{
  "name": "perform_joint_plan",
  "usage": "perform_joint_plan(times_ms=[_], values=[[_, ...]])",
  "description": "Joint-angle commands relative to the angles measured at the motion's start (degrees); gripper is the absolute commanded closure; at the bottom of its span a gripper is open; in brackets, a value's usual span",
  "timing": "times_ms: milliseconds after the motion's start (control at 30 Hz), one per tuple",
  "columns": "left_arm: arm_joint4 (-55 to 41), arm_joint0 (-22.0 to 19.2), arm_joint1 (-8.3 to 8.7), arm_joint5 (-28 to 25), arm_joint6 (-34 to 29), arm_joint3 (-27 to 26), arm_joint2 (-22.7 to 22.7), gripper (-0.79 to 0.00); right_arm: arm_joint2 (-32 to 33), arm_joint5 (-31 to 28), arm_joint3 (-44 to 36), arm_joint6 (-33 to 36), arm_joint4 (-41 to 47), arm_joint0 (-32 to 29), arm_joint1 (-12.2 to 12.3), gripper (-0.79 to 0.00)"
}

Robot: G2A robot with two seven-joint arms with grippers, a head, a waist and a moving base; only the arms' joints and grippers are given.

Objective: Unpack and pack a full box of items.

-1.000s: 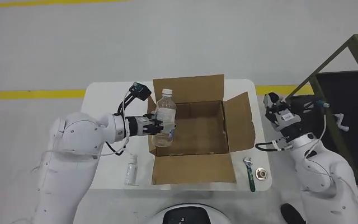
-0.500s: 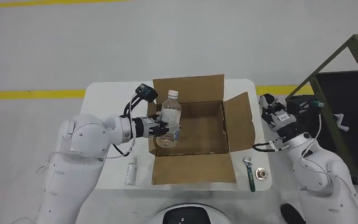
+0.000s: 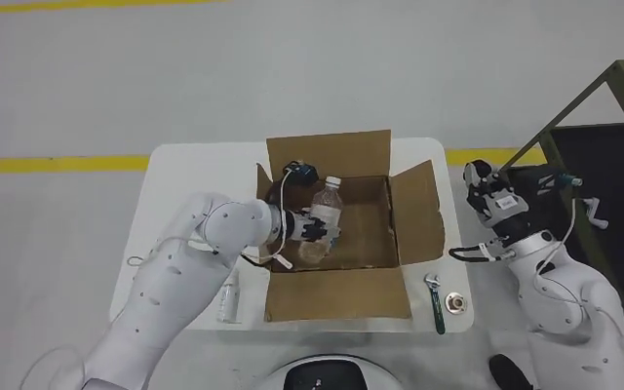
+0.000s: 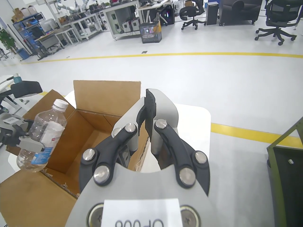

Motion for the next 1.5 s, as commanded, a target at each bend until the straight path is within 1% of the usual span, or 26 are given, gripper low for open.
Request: perform_joint_plan(times_ms=[0, 33, 500, 600, 767, 933, 1100, 1333, 1467], values=[[-0.78, -0.53, -0.39, 1.21, 0.48, 2.57, 1.3, 0.0, 0.07, 0.14, -0.13, -0.01, 0.01, -0.11, 0.03, 0.0], [-0.92, -0.78, -0.53, 1.66, 0.49, 3.33, 1.76, 0.0, 0.07, 0.15, -0.16, -0.03, 0.02, -0.15, 0.05, 0.0], [-0.92, -0.78, -0.53, 1.66, 0.49, 3.33, 1.76, 0.0, -0.63, -0.35, -0.17, -0.26, 1.8, -1.13, 0.15, 0.0], [-0.92, 0.05, -0.73, 2.12, 2.71, 3.47, 2.46, 0.0, -0.77, -0.72, 0.16, -0.23, 1.8, -0.84, 0.21, 0.0], [-0.58, -2.98, -1.89, 5.97, 2.26, 5.43, 5.71, 0.0, -1.06, -0.8, 0.31, -0.2, 1.86, -0.68, 0.28, 0.0], [2.56, -6.95, -3.2, 8.36, -0.47, 9.18, 10.33, 0.0, -0.89, -0.7, 0.06, -0.37, 1.93, -1.22, 0.34, 0.0], [3.91, -9.85, -4.92, 11.42, 0.46, 15.18, 13.98, 0.0, -0.26, -0.5, -0.31, -0.3, 2.09, -1.81, 0.43, 0.0], [4.11, -12.25, -6.74, 13.91, 0.59, 21.65, 16.6, 0.0, 0.41, -0.22, -0.49, -0.56, 2.46, -2.45, 0.52, 0.0], [4.21, -12.93, -7.37, 14.79, 0.42, 23.65, 17.12, 0.0, 0.34, -0.26, -0.55, -0.62, 2.62, -2.5, 0.57, 0.0]])
